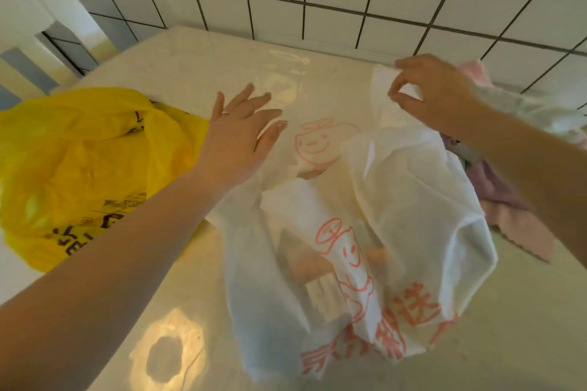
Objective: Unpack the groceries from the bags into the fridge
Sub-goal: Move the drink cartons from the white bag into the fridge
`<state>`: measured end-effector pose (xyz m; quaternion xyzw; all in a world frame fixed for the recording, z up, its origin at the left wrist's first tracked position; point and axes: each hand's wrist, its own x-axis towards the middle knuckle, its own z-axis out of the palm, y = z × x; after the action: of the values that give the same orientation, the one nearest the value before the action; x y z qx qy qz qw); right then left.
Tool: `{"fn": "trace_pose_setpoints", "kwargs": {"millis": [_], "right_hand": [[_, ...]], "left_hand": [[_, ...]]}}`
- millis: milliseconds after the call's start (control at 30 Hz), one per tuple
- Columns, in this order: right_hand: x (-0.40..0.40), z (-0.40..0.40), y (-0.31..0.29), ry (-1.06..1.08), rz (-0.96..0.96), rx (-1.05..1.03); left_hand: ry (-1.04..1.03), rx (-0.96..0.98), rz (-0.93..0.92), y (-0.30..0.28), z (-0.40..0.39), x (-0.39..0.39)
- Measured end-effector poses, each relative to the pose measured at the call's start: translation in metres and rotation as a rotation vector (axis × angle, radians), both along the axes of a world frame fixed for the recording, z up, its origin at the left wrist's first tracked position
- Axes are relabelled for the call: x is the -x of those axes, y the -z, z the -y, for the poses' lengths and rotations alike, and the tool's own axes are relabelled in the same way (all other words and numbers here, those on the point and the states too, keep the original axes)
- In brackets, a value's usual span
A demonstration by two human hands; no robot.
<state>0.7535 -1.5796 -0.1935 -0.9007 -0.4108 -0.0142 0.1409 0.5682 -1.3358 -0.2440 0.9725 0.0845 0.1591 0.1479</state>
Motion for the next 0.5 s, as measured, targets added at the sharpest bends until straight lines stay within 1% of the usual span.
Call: {"fn": "trace_pose_setpoints", "kwargs": {"millis": [33, 67, 100, 133, 200, 233, 267, 333, 400, 467, 500], "right_hand": [[0.011, 0.001, -0.008, -0.080, 0.004, -0.038], [0.021, 0.003, -0.012, -0.165, -0.027, -0.006], [0.030, 0.004, -0.012, -0.242, -0.064, 0.105], [0.038, 0.004, -0.010, -0.294, -0.088, 0.277], [0.045, 0.006, -0.001, -0.327, -0.075, 0.613], [0.047, 0.008, 0.003, -0.317, -0.068, 0.707], [0.049, 0.009, 0.005, -0.308, -0.051, 0.751], [0.052, 0.014, 0.000, -0.303, -0.001, 0.742], [0.054, 0.021, -0.012, -0.363, 0.054, 0.707], [0.055, 0.034, -0.025, -0.449, 0.096, 0.720], [0.056, 0.042, -0.031, -0.489, 0.086, 0.683]], "left_hand": [[0.076, 0.076, 0.036, -0.008, 0.008, 0.006], [0.150, 0.139, 0.025, -0.015, 0.017, 0.014], [0.219, 0.176, -0.022, -0.018, 0.026, 0.023], [0.278, 0.190, -0.087, -0.021, 0.036, 0.031], [0.352, 0.168, -0.253, -0.016, 0.053, 0.045], [0.364, 0.142, -0.330, -0.012, 0.061, 0.050], [0.363, 0.120, -0.382, -0.008, 0.067, 0.053], [0.366, 0.119, -0.390, -0.004, 0.077, 0.057], [0.423, 0.107, -0.314, -0.005, 0.087, 0.061], [0.520, 0.089, -0.174, -0.013, 0.097, 0.067], [0.580, 0.082, -0.111, -0.017, 0.101, 0.071]]}}
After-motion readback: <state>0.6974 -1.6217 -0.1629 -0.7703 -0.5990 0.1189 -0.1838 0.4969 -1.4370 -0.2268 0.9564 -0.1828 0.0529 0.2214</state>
